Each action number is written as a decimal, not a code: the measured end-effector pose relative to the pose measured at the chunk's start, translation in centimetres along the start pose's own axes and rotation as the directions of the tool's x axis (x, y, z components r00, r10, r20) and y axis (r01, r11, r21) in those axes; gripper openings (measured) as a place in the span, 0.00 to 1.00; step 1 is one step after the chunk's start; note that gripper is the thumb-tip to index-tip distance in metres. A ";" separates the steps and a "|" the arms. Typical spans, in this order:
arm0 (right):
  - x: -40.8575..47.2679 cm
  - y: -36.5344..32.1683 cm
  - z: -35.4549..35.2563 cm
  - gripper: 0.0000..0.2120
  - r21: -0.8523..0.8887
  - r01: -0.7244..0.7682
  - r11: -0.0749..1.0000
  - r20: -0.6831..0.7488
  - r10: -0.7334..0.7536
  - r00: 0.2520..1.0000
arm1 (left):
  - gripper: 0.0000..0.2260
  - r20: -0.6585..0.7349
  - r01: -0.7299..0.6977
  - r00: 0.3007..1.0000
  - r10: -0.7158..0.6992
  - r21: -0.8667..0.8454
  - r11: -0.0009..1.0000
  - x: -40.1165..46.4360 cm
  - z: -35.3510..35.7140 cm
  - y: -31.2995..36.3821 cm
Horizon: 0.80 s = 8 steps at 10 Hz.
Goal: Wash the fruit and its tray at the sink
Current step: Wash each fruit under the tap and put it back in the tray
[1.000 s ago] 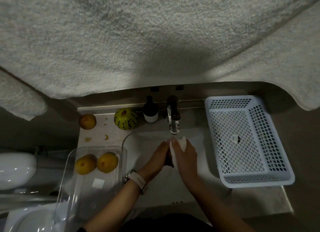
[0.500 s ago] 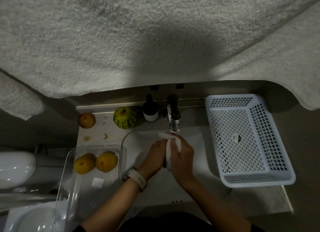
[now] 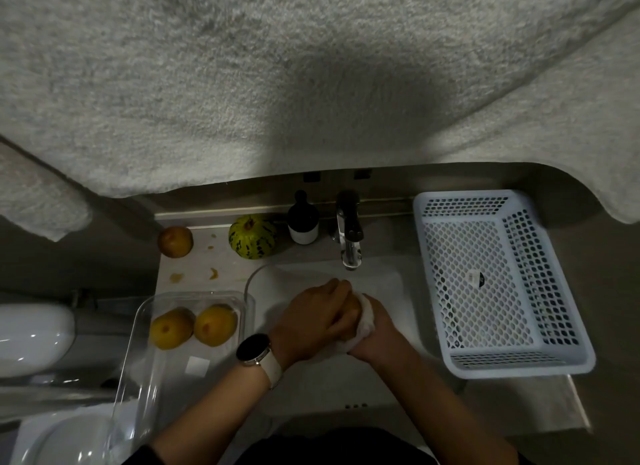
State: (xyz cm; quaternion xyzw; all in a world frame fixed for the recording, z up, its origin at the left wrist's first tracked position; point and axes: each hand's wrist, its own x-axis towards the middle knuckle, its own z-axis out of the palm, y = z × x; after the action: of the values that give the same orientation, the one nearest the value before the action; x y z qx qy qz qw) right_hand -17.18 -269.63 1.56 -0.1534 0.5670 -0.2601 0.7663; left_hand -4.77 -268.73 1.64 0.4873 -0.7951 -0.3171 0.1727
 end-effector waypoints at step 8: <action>0.9 1.3 -1.6 0.16 0.432 0.019 0.902 -0.121 0.037 0.992 | 0.26 -0.105 0.127 0.981 -0.162 -0.282 0.951 -0.5 1.0 -0.5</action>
State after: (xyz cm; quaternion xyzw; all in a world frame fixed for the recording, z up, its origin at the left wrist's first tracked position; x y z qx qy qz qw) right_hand -18.20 -268.97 -0.40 0.0396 0.5431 -0.3850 0.7451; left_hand -4.77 -268.13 0.58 0.5350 -0.6929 -0.4041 0.2651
